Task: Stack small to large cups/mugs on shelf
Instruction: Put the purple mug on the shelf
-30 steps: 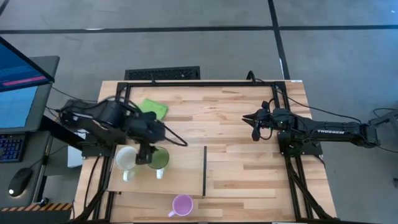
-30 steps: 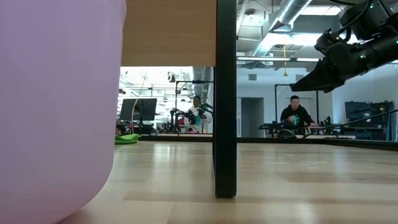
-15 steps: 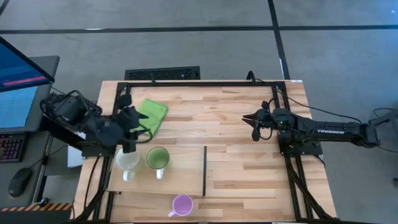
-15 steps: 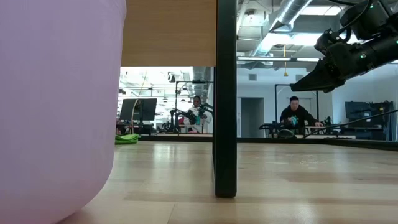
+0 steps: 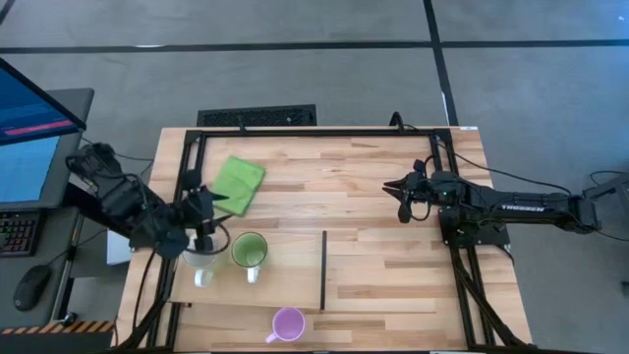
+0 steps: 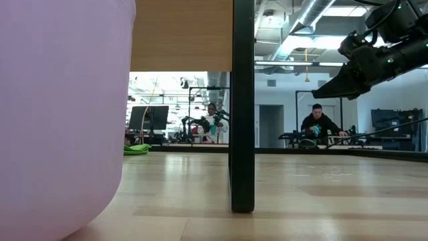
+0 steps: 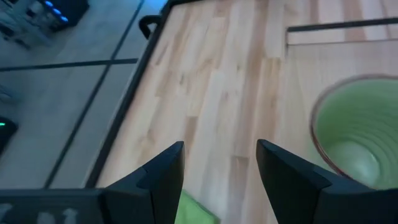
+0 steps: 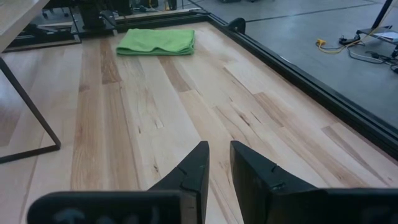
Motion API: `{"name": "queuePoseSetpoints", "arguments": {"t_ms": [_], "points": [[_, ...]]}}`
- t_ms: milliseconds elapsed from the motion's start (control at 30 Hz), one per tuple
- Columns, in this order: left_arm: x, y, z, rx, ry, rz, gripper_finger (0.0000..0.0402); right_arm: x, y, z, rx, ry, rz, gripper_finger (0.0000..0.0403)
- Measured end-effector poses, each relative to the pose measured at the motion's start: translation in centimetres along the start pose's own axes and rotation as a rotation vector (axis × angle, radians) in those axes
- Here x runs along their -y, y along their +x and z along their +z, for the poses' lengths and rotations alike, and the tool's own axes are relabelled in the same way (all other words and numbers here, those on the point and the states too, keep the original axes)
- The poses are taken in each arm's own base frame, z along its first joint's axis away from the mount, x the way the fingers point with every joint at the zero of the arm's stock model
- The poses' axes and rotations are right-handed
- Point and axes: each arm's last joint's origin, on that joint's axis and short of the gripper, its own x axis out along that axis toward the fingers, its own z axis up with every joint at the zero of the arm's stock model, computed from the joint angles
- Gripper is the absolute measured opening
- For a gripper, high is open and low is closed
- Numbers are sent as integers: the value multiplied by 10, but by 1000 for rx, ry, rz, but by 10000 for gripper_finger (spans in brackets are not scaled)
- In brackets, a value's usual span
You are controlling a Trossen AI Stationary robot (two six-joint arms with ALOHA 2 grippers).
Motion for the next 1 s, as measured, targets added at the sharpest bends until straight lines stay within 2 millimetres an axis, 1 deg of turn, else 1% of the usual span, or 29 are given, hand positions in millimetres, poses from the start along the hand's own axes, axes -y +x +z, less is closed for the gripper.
{"name": "queuePoseSetpoints", "arguments": {"t_ms": [167, 267, 400, 500, 567, 633, 833, 933, 1000], "points": [[-4, -1, -23, 40, -51, -7, 192, 0, 0, 0, 0, 2, 0, 87], [-10, -8, -28, 97, -73, -6, 192, 0, 0, 0, 0, 18, 0, 87], [-16, -13, -31, 126, -97, -39, 192, 0, 0, 0, 0, 25, 0, 87], [-14, -15, -27, 156, -99, -73, 192, 0, 0, 0, 0, 25, 0, 87], [-9, -17, -22, 181, -70, -133, 192, 0, 0, 0, 0, 25, 0, 87], [-3, -20, -16, 198, -18, -237, 192, 0, 0, 0, 1, 25, 0, 87], [13, -32, 3, 302, 61, -641, 192, 0, 0, 0, 3, 26, 0, 87], [21, -33, 9, 327, 61, -717, 192, 0, 0, 2, 19, 28, 0, 87], [30, -30, 11, 308, 76, -750, 192, 0, 0, 3, 33, 30, 0, 87]]}}
